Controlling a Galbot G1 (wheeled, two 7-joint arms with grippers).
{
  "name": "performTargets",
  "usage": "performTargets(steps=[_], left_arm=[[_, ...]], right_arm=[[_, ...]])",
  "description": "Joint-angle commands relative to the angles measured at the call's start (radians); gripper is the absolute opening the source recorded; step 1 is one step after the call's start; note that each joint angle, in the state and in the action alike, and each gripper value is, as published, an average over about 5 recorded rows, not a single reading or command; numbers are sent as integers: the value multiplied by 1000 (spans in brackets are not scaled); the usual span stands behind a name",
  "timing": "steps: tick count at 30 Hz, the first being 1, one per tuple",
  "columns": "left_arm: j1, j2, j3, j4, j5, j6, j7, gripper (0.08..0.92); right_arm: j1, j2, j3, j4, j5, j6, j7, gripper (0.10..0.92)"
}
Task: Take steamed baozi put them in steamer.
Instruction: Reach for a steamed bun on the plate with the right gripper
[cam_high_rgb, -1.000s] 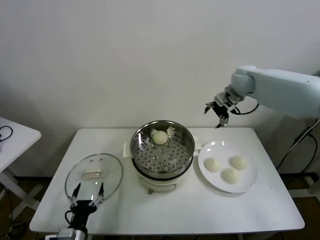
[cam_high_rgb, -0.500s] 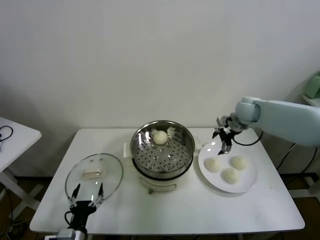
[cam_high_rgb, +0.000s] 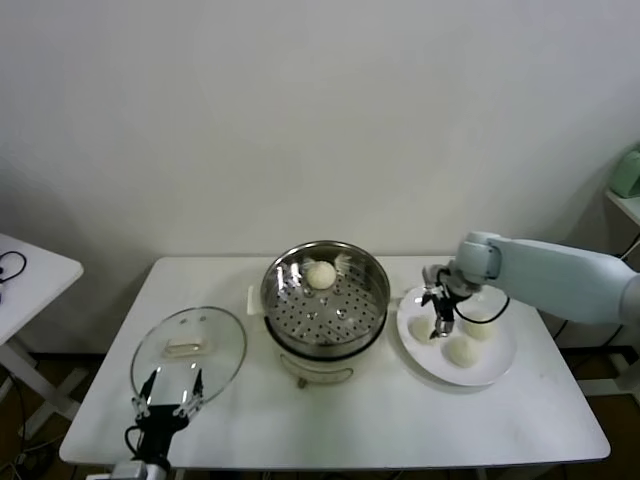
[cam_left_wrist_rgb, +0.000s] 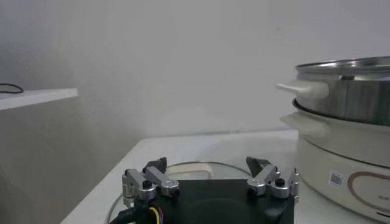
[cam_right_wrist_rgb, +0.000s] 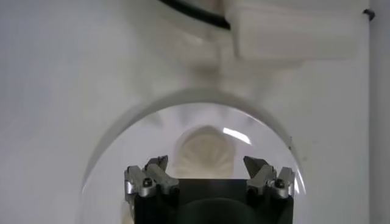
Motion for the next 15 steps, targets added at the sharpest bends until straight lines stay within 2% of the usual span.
performTargets(steps=[1, 15], left_arm=[[-2, -1, 1, 9, 5, -3, -1, 823], [-6, 0, 5, 24, 28, -20, -2, 823]], right_arm=[[-81, 8, 43, -41, -61, -21, 10, 823], [-122, 31, 86, -83, -115, -9, 27, 806]])
